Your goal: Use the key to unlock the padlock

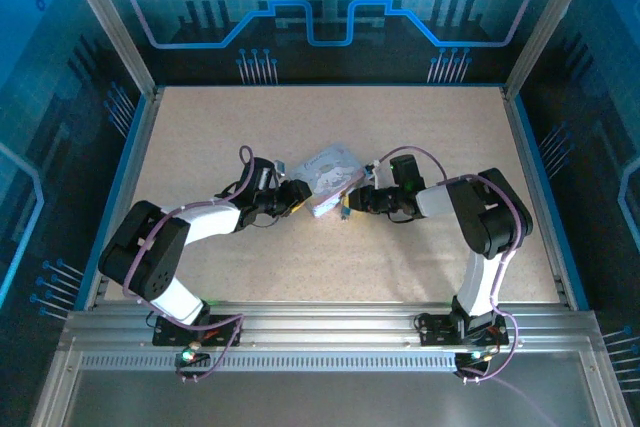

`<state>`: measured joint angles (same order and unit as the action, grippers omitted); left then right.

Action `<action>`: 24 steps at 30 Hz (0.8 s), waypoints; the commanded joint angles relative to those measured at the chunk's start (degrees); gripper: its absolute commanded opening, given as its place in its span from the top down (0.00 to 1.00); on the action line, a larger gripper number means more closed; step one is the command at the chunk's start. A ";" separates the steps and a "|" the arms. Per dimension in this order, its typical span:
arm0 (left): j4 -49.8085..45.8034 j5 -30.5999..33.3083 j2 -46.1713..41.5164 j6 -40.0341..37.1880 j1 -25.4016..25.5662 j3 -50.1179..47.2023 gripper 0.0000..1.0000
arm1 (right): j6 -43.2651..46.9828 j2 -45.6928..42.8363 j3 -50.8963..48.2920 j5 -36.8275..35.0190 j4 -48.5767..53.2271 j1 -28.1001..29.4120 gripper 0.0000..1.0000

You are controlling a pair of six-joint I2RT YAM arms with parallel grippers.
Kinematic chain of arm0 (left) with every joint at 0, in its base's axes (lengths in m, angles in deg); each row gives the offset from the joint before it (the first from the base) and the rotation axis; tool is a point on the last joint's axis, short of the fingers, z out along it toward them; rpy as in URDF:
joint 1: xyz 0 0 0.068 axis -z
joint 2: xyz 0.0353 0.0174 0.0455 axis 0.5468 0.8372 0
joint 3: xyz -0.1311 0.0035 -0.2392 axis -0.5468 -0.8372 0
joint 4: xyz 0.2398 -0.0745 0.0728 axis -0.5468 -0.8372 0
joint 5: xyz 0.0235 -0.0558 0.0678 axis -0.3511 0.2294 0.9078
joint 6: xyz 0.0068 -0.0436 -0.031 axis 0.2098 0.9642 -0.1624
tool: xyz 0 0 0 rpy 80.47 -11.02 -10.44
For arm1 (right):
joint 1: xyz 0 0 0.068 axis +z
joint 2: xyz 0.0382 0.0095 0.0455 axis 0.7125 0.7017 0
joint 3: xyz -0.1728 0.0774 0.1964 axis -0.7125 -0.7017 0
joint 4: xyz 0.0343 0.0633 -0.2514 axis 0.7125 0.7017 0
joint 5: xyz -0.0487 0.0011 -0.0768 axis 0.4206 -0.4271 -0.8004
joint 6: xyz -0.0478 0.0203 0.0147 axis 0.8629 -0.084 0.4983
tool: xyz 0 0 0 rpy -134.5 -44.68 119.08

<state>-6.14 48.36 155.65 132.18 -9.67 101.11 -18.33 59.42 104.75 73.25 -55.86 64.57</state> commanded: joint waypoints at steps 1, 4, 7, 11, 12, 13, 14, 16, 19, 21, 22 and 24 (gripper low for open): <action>-5.01 0.99 1.27 -0.04 0.60 -1.72 0.58 | -0.54 1.51 0.08 0.75 -1.88 1.11 0.73; -5.01 0.92 1.26 -0.03 0.60 -1.82 0.58 | -1.33 1.96 -0.24 0.56 -2.99 1.29 0.75; -5.04 0.88 1.19 -0.04 0.59 -1.81 0.58 | -1.77 2.30 -0.24 0.68 -3.58 1.38 0.77; -5.13 0.92 1.09 -0.08 0.53 -1.80 0.58 | -2.01 2.38 -0.24 0.57 -3.84 1.43 0.80; -5.09 1.01 1.11 -0.11 0.60 -1.80 0.58 | -2.05 2.23 -0.24 0.41 -3.73 1.42 0.81; -5.09 1.01 1.15 -0.11 0.59 -1.81 0.58 | -1.96 2.09 -0.29 0.33 -3.72 1.43 0.83; -5.09 1.01 1.14 -0.12 0.60 -1.80 0.58 | -1.96 1.96 -0.25 0.22 -3.57 1.44 0.84; -5.09 1.01 1.08 -0.12 0.59 -1.80 0.58 | -2.04 1.64 -0.41 0.07 -3.51 1.30 0.87; -5.18 1.10 1.13 -0.16 0.60 -1.89 0.58 | -2.37 1.06 -0.80 -0.28 -3.60 1.08 0.91; -5.18 1.14 1.08 -0.24 0.59 -1.89 0.58 | -2.75 0.61 -1.15 -0.49 -3.90 0.82 0.93; -5.18 1.18 1.14 -0.26 0.57 -1.97 0.58 | -2.90 0.22 -1.41 -0.62 -4.12 0.64 0.94; -5.18 1.19 1.18 -0.27 0.58 -2.02 0.58 | -3.19 -0.32 -1.69 -0.88 -4.38 0.47 0.95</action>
<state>-6.14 48.36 155.65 132.18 -9.67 101.11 -21.00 60.34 104.21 73.49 -60.12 65.01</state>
